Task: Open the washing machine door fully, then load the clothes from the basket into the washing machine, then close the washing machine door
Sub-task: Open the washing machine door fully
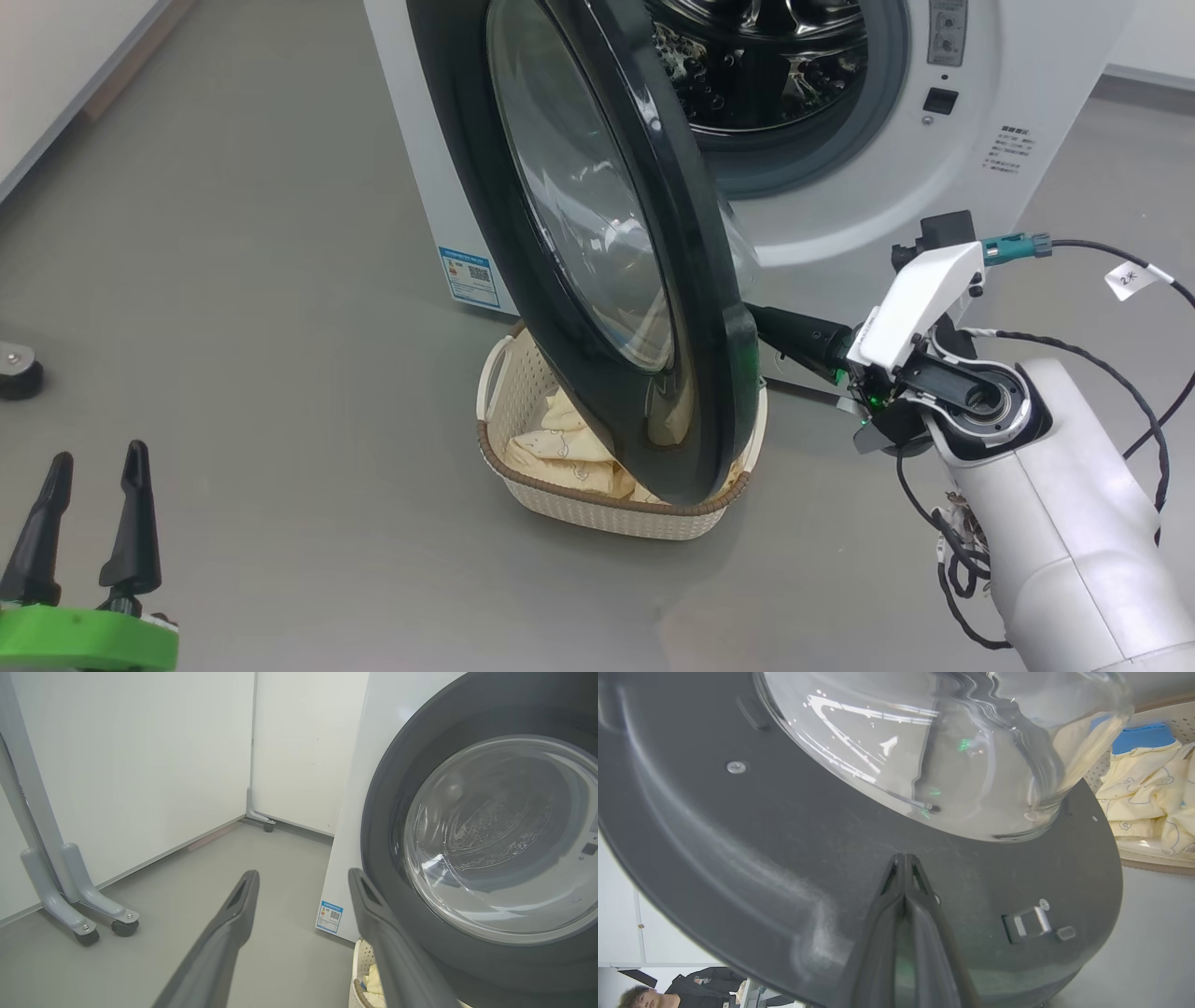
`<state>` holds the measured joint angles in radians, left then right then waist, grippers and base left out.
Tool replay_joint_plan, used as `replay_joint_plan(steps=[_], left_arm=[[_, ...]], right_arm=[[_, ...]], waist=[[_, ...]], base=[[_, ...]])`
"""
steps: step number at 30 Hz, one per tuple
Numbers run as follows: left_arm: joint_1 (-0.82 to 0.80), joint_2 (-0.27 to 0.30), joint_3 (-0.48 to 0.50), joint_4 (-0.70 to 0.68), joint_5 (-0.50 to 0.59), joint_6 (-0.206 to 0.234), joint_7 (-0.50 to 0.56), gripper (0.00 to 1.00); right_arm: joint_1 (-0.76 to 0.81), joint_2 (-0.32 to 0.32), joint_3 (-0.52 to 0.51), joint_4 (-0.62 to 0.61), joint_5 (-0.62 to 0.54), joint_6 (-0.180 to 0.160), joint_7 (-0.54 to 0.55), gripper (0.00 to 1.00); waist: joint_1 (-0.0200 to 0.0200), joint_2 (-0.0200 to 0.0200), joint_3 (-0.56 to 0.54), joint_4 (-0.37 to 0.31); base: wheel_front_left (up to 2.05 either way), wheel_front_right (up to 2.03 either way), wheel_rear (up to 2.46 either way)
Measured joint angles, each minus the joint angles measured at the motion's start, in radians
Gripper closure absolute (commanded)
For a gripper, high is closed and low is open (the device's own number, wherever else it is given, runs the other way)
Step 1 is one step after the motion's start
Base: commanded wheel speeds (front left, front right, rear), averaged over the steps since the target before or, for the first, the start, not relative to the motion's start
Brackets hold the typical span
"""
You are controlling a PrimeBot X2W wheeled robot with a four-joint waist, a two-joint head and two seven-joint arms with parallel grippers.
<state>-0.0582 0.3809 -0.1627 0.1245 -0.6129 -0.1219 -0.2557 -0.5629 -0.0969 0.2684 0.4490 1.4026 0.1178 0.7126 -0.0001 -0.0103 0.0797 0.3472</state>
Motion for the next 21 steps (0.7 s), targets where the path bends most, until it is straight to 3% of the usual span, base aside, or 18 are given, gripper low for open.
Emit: replay_joint_plan(steps=[21], left_arm=[[0.003,0.000,-0.002,0.006,0.006,0.000,0.000,0.00]], right_arm=[[0.076,0.019,0.059,-0.105,0.047,0.000,0.015,1.00]], waist=[[0.0000,0.0000,-0.014,0.109]], base=[[0.00,0.00,0.00]])
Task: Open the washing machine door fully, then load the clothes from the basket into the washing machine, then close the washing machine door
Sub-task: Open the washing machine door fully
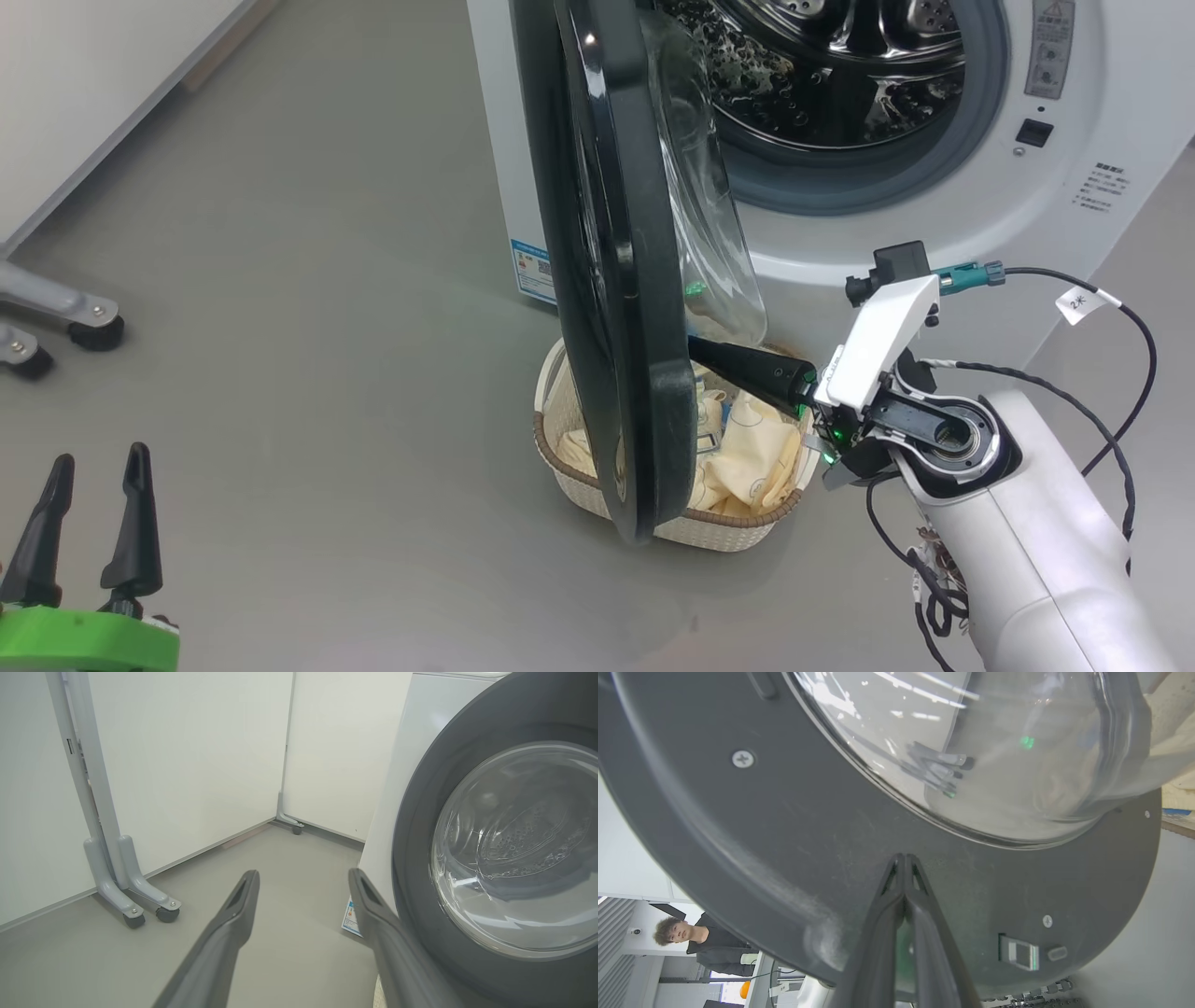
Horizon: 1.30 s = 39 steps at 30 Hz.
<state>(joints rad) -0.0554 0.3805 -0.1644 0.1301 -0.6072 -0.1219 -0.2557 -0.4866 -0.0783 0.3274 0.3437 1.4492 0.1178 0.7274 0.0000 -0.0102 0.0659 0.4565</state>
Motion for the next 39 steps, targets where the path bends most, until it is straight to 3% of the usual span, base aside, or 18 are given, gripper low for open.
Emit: replay_joint_plan(steps=[13,30,34,35,36,39], left_arm=[[0.000,-0.006,0.023,0.002,0.000,0.000,0.000,0.00],[0.017,-0.015,0.044,-0.001,0.001,0.000,0.000,0.00],[0.020,-0.015,0.052,-0.002,0.003,0.000,0.000,0.00],[0.021,-0.015,0.052,-0.003,0.005,0.000,0.000,0.00],[0.021,-0.015,0.053,-0.005,0.007,0.000,0.000,0.00],[0.028,-0.015,0.053,-0.012,0.014,0.000,0.000,0.00]], right_arm=[[0.010,0.009,0.049,-0.015,0.014,0.000,-0.001,1.00],[0.010,0.013,0.065,-0.029,0.022,0.000,-0.022,1.00],[0.010,0.015,0.065,-0.040,0.025,0.000,-0.037,0.56],[0.010,0.015,0.065,-0.042,0.025,0.000,-0.041,0.35],[0.010,0.015,0.064,-0.044,0.025,0.000,-0.046,0.00],[0.011,0.015,0.062,-0.051,0.025,0.000,-0.056,0.00]], waist=[[0.0000,0.0000,0.009,0.046],[0.0000,0.0000,0.003,0.014],[0.0000,0.0000,-0.002,-0.006],[0.0000,0.0000,-0.003,-0.012],[0.0000,0.0000,-0.005,-0.019],[0.0000,0.0000,-0.009,-0.040]], base=[[0.00,0.00,0.00],[0.00,0.00,0.00],[0.00,0.00,0.00],[0.00,0.00,0.00],[0.00,0.00,0.00],[0.00,0.00,0.00]])
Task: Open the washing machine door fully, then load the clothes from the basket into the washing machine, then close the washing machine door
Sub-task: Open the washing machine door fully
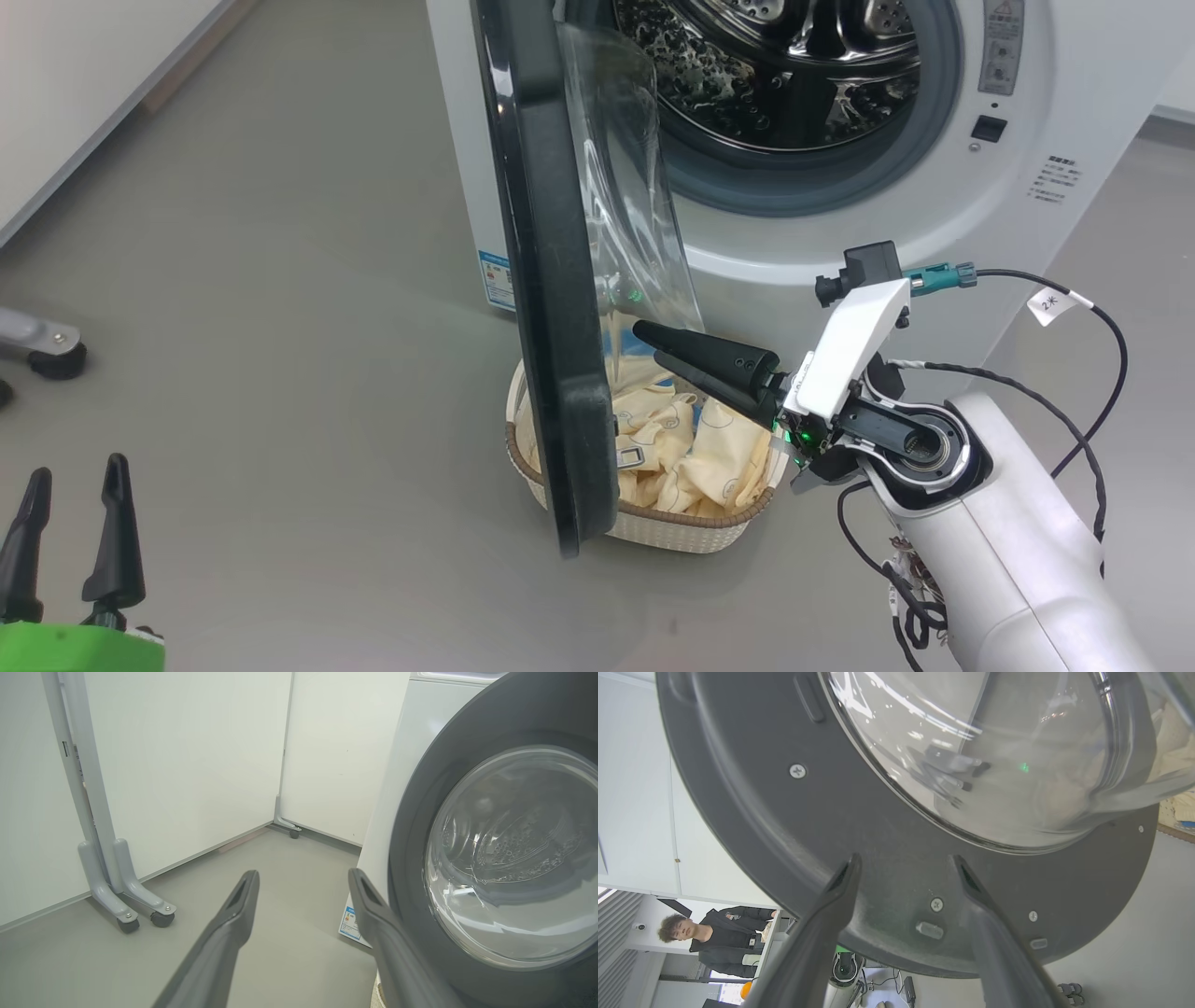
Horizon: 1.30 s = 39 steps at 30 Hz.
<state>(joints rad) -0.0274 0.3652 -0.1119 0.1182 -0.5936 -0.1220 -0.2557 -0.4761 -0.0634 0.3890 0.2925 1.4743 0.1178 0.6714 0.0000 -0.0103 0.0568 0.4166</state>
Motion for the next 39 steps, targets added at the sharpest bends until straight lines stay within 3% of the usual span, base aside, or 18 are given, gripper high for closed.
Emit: replay_joint_plan(steps=[9,22,39], left_arm=[[0.017,0.000,0.004,-0.015,0.005,0.000,0.000,0.00],[0.035,-0.001,0.008,-0.032,0.009,0.000,0.000,0.00],[0.053,-0.012,0.009,-0.044,0.023,0.000,0.000,0.00]], right_arm=[[0.002,-0.004,-0.019,-0.042,-0.039,0.000,-0.080,0.00],[0.007,-0.074,0.017,-0.134,-0.259,0.000,-0.270,0.00],[0.102,-0.155,0.110,-0.167,-0.509,0.006,-0.533,0.00]], waist=[[0.0000,0.0000,-0.011,-0.077],[0.0000,0.0000,-0.015,-0.211],[0.0001,0.0000,-0.042,-0.360]], base=[[0.00,0.00,0.00],[0.00,0.00,0.00],[0.00,0.00,0.00]])
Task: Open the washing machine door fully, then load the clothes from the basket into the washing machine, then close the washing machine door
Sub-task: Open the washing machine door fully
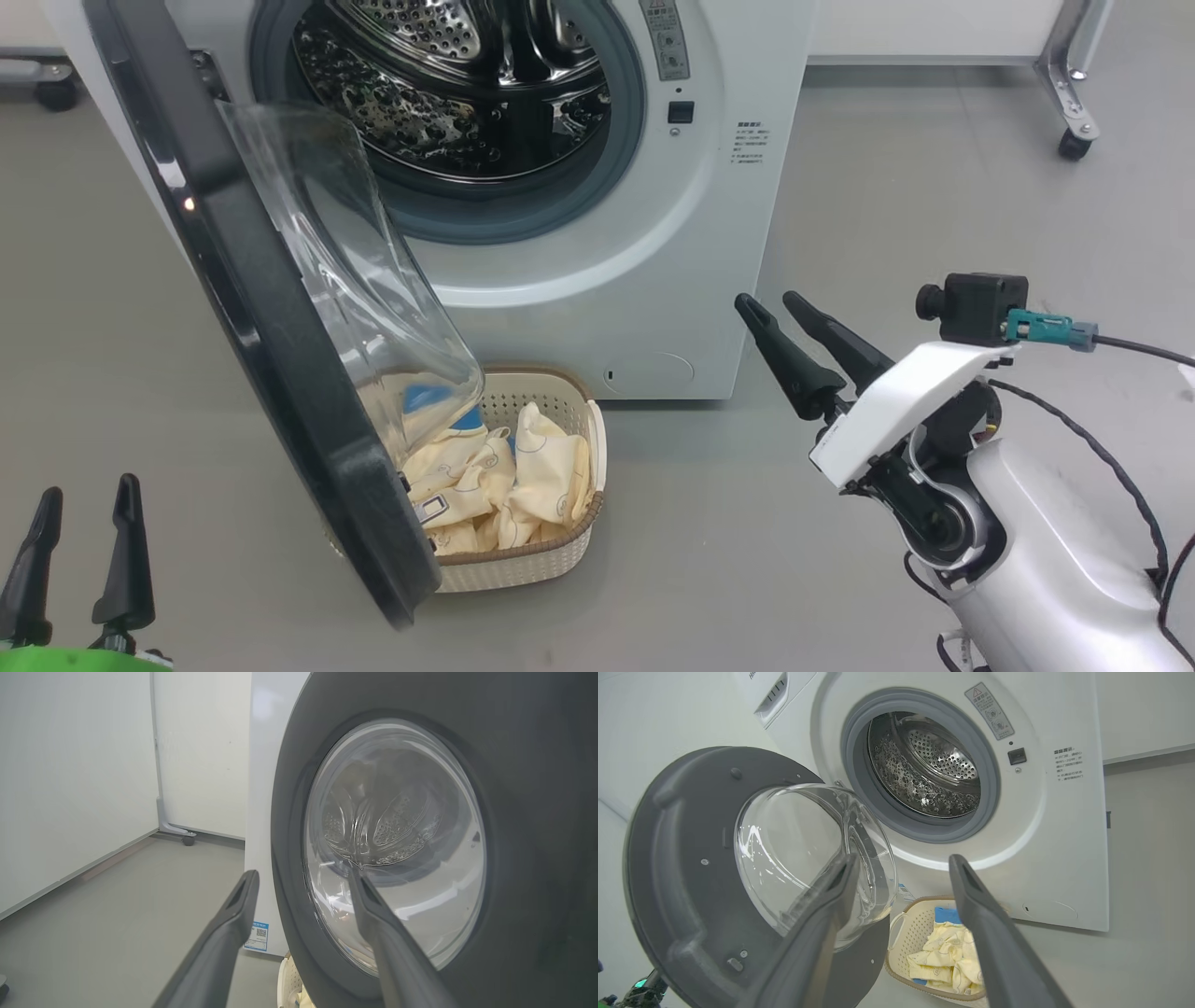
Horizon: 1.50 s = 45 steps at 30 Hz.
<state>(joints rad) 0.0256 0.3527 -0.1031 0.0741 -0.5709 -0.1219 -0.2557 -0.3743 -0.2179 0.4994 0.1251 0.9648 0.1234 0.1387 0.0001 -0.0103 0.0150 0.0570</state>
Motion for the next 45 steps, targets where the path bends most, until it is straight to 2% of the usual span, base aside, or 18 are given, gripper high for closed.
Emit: replay_joint_plan(steps=[7,13,25,34,45], left_arm=[[0.006,-0.006,0.010,-0.002,0.003,0.000,0.000,0.00],[0.009,-0.016,0.003,-0.004,0.007,0.000,0.000,0.00],[0.009,-0.029,0.015,-0.004,0.009,0.000,0.000,0.00],[0.009,-0.030,0.024,-0.006,0.011,0.000,0.000,0.00],[0.009,-0.030,0.025,-0.010,0.011,0.000,0.000,0.00]], right_arm=[[0.035,-0.040,0.008,-0.003,-0.111,0.000,-0.113,0.00],[0.103,-0.053,-0.024,0.021,-0.156,-0.002,-0.206,0.00],[0.150,-0.094,-0.026,0.089,-0.269,-0.038,-0.336,0.00],[0.167,-0.086,-0.022,0.124,-0.297,-0.063,-0.349,0.00],[0.166,-0.066,-0.016,0.143,-0.314,-0.072,-0.364,0.00]], waist=[[0.0000,0.0000,-0.006,-0.040],[0.0000,0.0000,-0.008,-0.059],[0.0000,0.0000,-0.005,-0.061],[0.0000,0.0000,-0.001,-0.058],[0.0000,0.0000,0.011,-0.057]], base=[[0.00,0.00,0.00],[0.00,0.00,0.00],[0.00,0.00,0.00],[0.00,0.00,0.00],[0.00,0.00,0.00]])
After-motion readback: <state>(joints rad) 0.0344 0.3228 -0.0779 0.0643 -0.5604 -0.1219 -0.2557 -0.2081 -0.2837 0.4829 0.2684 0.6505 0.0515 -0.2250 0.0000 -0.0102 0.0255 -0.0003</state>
